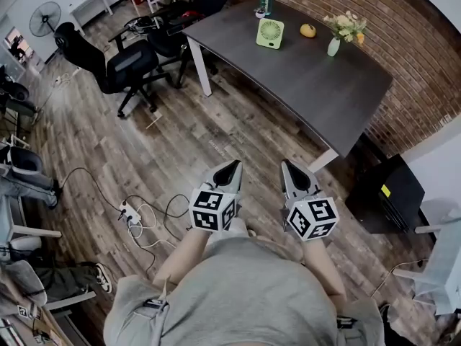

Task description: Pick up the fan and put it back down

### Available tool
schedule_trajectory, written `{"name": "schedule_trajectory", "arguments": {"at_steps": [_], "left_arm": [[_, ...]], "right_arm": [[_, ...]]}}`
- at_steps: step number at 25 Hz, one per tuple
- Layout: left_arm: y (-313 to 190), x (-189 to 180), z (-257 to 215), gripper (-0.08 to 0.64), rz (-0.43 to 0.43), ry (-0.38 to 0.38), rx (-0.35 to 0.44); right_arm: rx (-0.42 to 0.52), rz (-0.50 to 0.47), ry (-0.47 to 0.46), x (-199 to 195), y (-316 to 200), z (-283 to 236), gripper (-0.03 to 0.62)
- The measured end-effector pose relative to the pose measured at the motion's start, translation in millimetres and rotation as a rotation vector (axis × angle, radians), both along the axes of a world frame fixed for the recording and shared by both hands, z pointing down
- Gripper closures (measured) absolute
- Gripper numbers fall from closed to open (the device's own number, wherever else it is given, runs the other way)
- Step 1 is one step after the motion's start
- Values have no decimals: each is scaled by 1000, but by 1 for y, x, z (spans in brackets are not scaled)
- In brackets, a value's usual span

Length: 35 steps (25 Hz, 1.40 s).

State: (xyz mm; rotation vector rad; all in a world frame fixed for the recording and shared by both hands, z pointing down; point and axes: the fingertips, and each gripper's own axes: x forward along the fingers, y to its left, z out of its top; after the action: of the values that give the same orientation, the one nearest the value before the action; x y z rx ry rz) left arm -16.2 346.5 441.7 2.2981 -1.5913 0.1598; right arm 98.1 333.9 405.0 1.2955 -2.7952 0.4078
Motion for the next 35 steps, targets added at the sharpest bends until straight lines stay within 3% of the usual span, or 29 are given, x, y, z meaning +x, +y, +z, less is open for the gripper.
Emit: {"name": "schedule_trajectory", "arguments": {"at_steps": [16,25,35], "left_arm": [[0,12,5,531,0,-29,-2],[-24,14,14,495,10,-11,-10],[-83,-16,13,423,9,-18,3]], "right_arm": [[2,-29,42,7,1,11,583],[-21,-51,59,7,-24,24,497],[-10,-74,78,-28,-88,29,433]]}}
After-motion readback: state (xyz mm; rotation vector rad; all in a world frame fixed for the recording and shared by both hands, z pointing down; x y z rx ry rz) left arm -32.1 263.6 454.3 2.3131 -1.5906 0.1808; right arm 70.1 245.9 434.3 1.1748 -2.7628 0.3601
